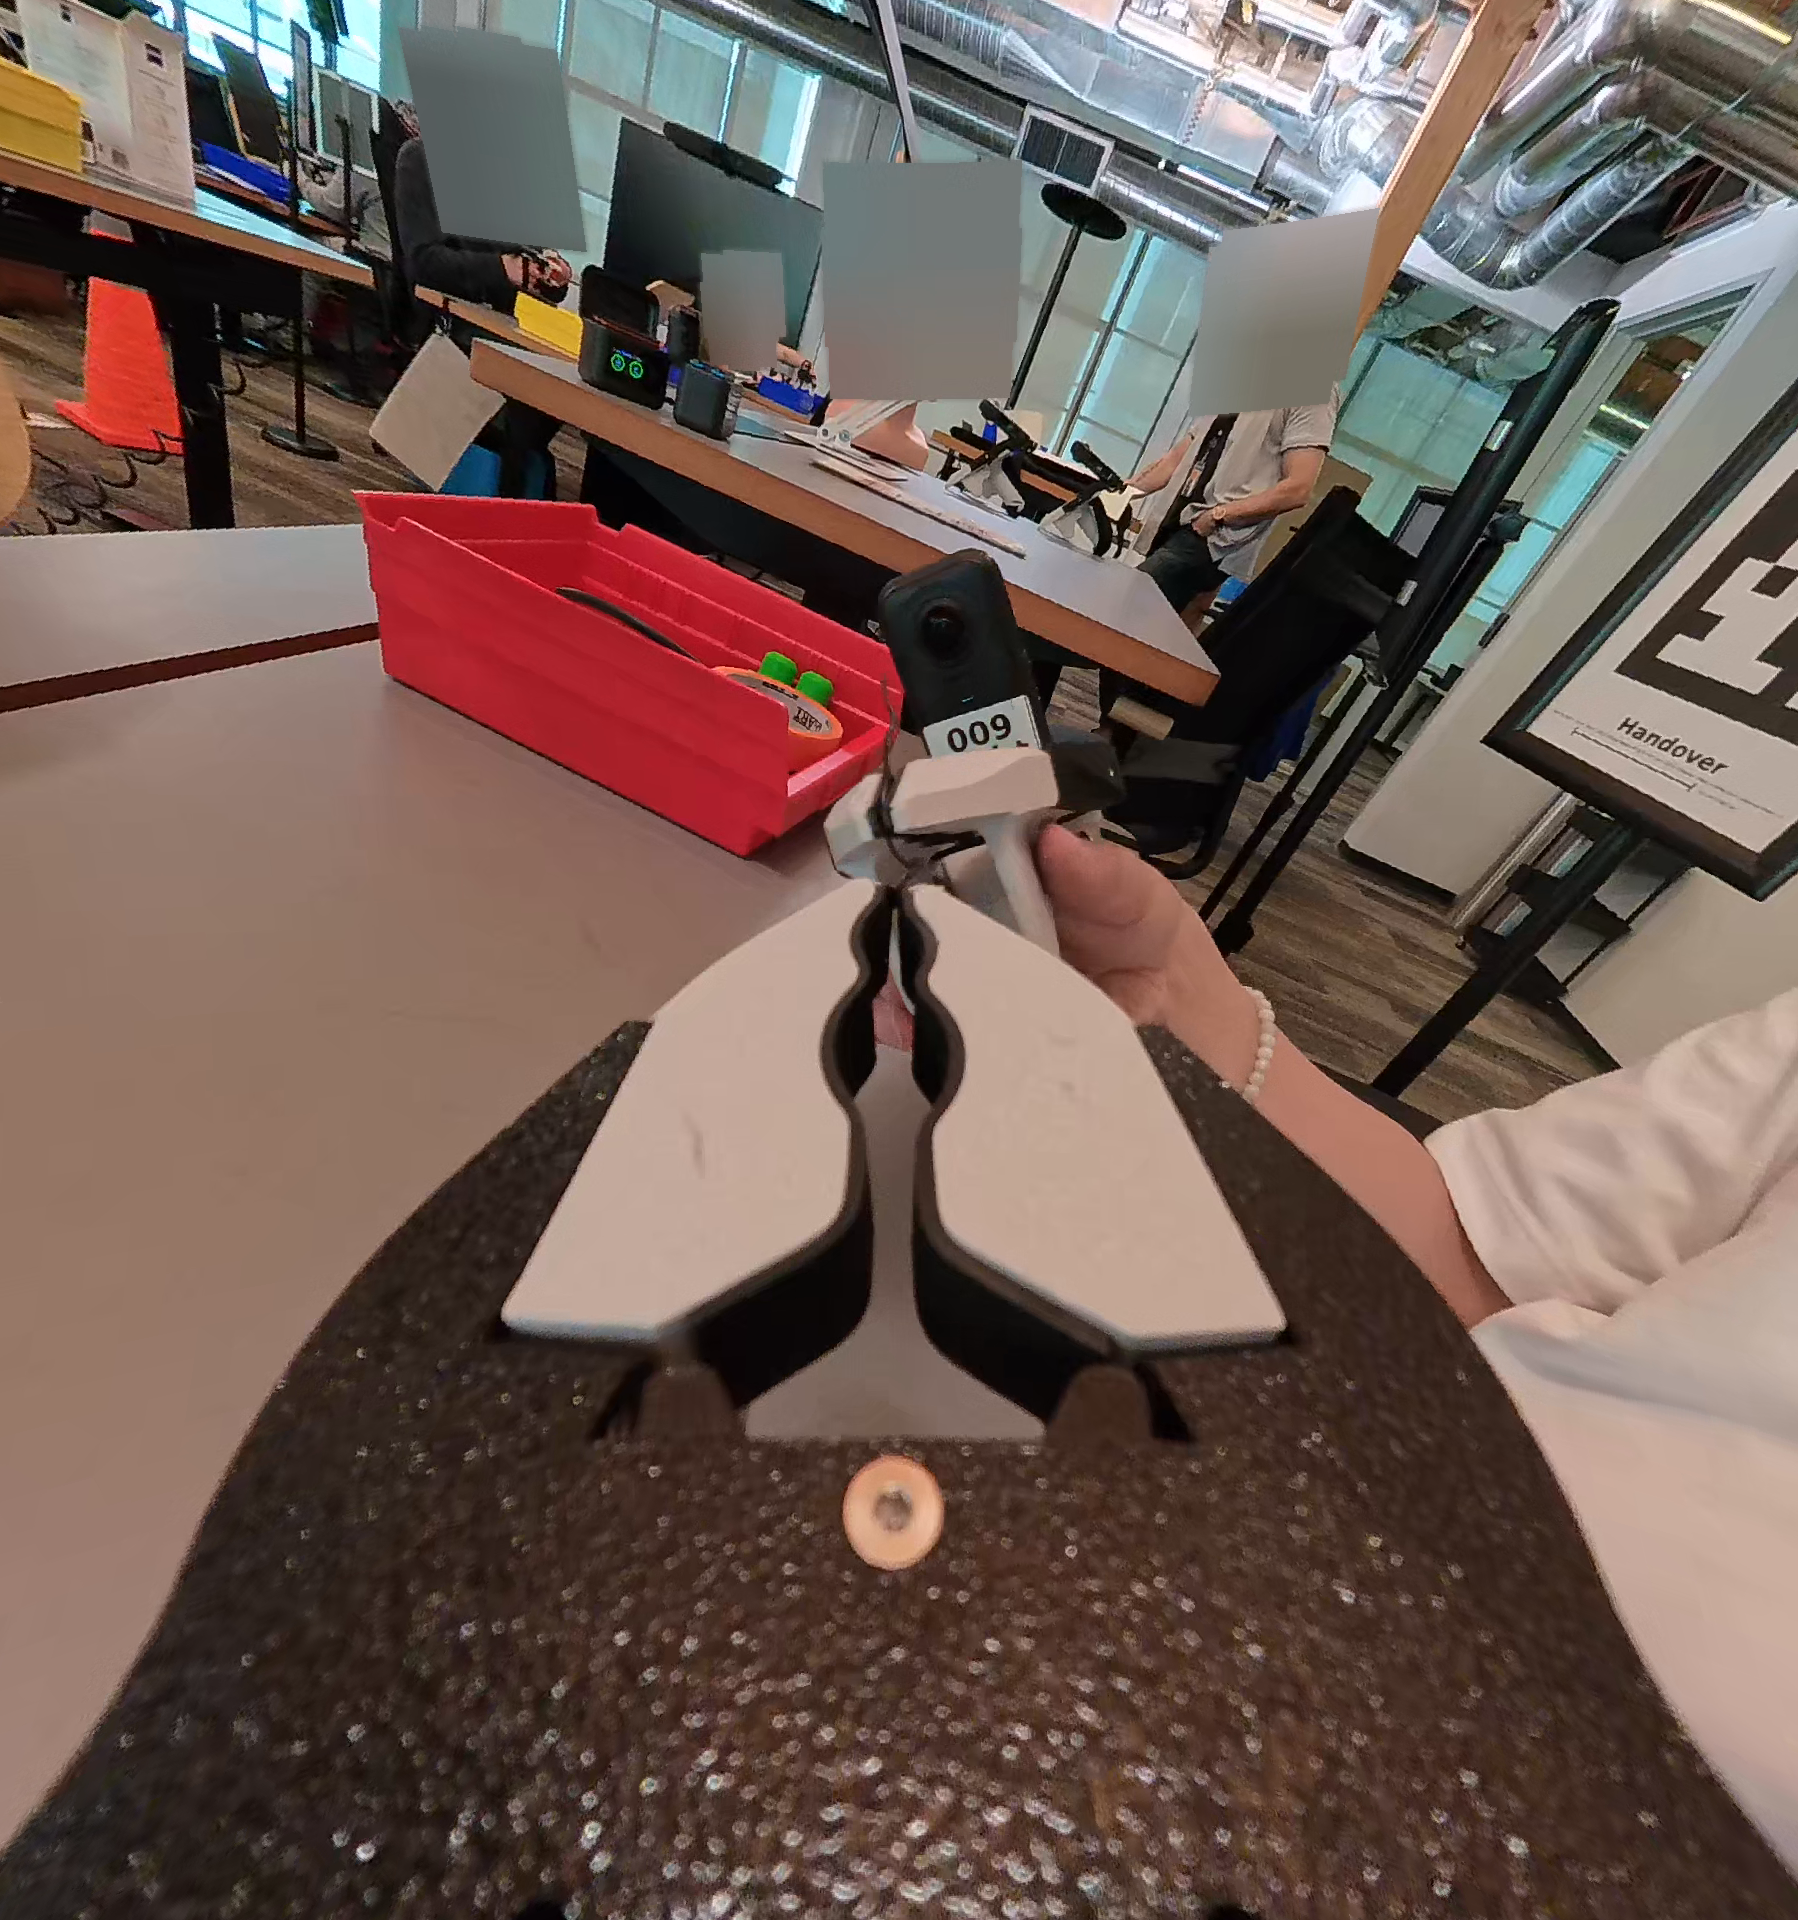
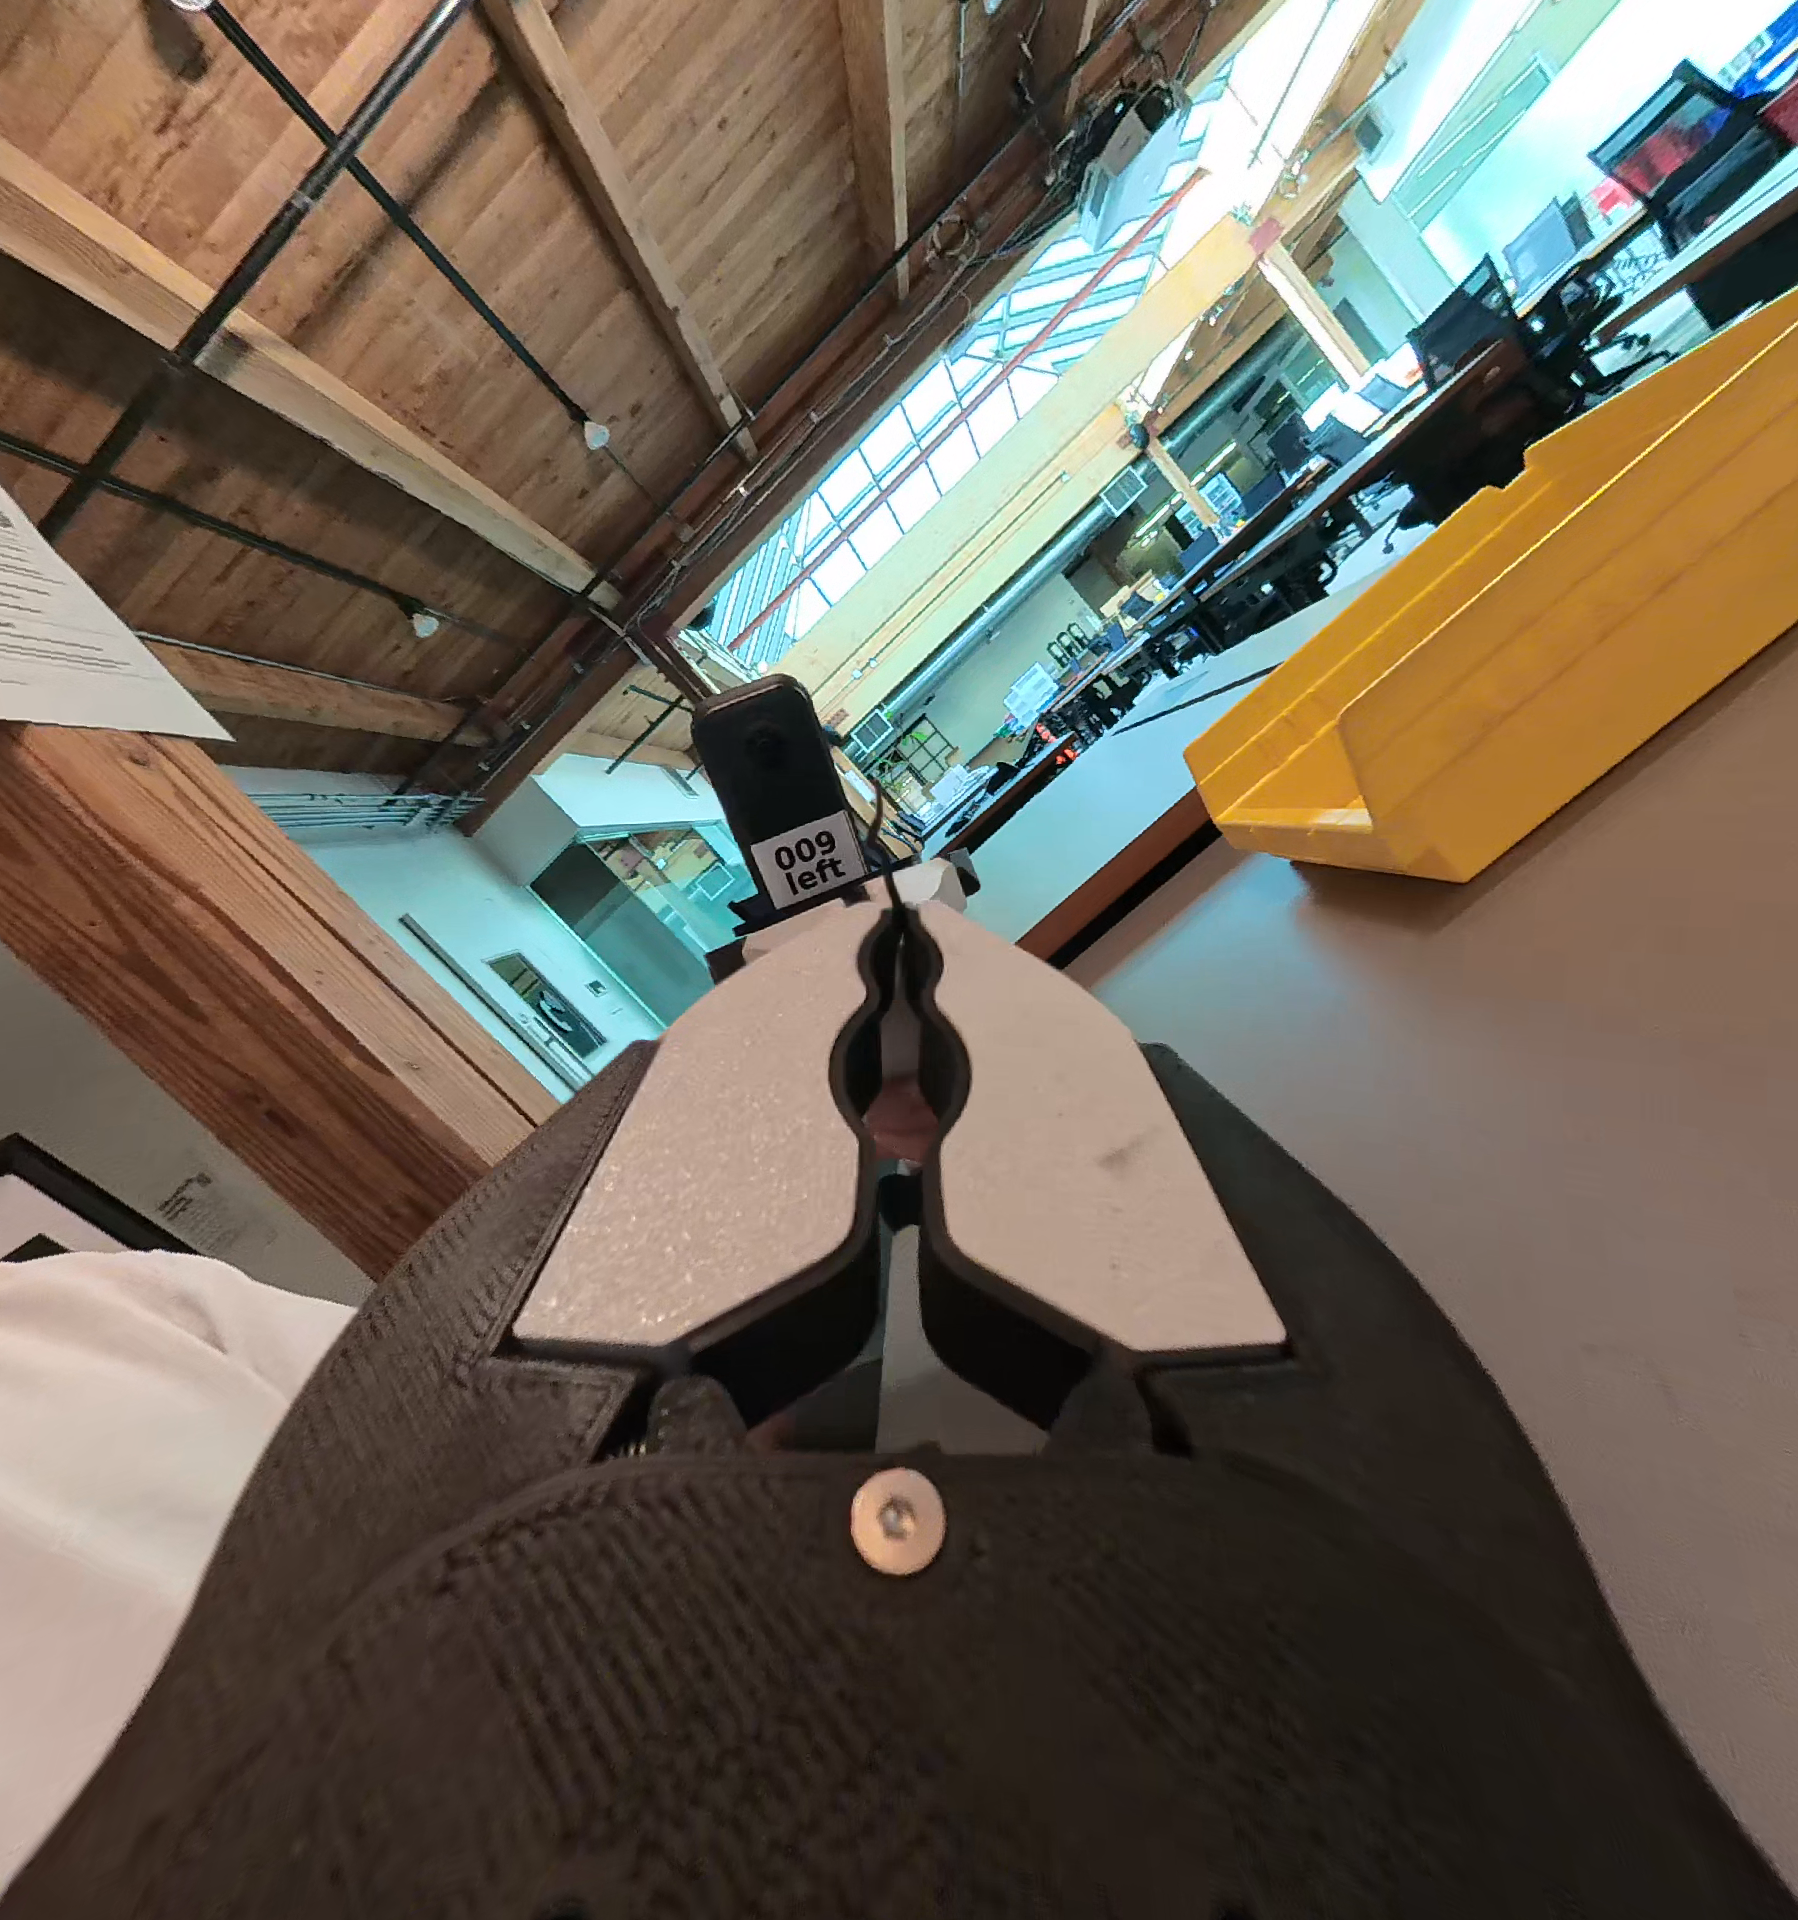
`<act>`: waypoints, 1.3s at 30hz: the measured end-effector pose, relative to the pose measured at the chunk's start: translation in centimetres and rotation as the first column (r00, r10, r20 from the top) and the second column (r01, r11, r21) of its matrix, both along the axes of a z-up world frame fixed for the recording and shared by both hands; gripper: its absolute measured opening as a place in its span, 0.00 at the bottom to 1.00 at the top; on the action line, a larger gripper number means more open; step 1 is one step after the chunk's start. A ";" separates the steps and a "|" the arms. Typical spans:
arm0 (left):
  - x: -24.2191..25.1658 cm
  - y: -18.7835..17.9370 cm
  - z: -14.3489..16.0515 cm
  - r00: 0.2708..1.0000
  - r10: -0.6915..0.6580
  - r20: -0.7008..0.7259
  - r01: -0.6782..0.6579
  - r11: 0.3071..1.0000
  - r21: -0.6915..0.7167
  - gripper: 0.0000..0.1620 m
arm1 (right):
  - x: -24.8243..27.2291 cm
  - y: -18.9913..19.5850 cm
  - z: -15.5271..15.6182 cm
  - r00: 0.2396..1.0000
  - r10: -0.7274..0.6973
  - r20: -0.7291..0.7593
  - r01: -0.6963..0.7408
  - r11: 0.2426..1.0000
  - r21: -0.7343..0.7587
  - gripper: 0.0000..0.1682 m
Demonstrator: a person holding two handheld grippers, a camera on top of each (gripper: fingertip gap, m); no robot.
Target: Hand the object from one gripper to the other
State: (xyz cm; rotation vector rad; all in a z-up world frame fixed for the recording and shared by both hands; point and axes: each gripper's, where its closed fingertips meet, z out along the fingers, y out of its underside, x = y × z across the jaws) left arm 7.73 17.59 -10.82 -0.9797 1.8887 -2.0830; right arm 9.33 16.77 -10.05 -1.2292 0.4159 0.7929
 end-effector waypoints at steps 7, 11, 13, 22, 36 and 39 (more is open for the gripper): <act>0.2 0.0 -0.4 0.999 0.034 -0.012 -0.033 0.998 0.055 0.07 | 0.2 -0.1 -0.1 0.994 -0.042 0.101 0.046 0.998 -0.043 0.00; 0.8 0.7 -1.0 0.993 0.114 0.016 -0.115 0.975 0.190 0.28 | 2.4 -1.9 0.3 0.961 -0.176 0.215 0.202 0.973 -0.109 0.00; 0.8 1.1 -0.9 0.987 0.149 0.067 -0.162 0.953 0.255 0.29 | 5.5 -4.7 0.9 0.889 -0.330 0.319 0.392 0.906 -0.157 0.00; 0.8 2.6 -0.7 0.968 0.243 0.066 -0.251 0.912 0.325 0.23 | 21.4 -24.3 -2.9 0.512 -0.414 0.753 0.846 0.095 -0.524 0.00; 1.1 4.8 -1.6 0.955 0.295 -0.019 -0.275 0.911 0.307 0.22 | 27.2 -23.6 -10.2 0.717 -0.129 0.685 0.686 -0.044 -0.727 0.00; 1.3 5.7 -1.6 0.945 0.327 -0.019 -0.307 0.904 0.299 0.22 | 28.6 -22.2 -9.2 0.718 -0.162 0.677 0.687 0.003 -0.727 0.21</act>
